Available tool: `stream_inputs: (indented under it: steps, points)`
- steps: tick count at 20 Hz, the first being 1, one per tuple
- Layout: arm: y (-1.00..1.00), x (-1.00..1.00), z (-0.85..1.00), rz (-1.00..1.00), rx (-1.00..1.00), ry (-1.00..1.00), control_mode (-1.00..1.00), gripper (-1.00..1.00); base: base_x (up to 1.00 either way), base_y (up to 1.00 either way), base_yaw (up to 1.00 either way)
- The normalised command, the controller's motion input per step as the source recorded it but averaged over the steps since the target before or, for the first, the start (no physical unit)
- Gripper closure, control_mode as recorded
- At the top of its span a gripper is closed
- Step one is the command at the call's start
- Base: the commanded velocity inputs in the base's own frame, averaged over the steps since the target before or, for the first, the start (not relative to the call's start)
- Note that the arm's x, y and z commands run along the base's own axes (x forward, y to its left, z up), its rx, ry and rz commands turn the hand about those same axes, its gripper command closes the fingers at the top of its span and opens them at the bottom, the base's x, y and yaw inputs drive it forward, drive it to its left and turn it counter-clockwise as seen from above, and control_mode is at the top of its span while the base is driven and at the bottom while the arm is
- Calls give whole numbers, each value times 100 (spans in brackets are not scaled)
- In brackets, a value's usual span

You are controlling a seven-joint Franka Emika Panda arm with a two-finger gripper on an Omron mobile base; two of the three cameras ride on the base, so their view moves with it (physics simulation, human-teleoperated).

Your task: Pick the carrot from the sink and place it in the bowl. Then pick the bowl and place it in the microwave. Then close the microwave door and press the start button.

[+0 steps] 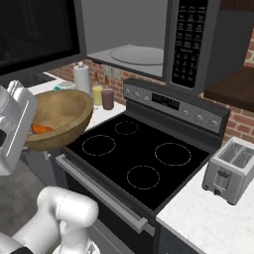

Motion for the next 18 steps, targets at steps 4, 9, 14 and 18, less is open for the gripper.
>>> stream_inputs:
  steps: [4, 9, 14, 18]
  points:
    - [0, 3, 43, 0, 0, -12, -100, 100, 0, 0, 0]
    - [0, 30, 24, 0, 0, -6, -100, 100, 0, 0, 0]
    - [0, 25, 32, 0, 0, -10, -100, 100, 0, 0, 0]
    - [0, 28, 28, 0, 0, -12, -100, 100, 0, 0, 0]
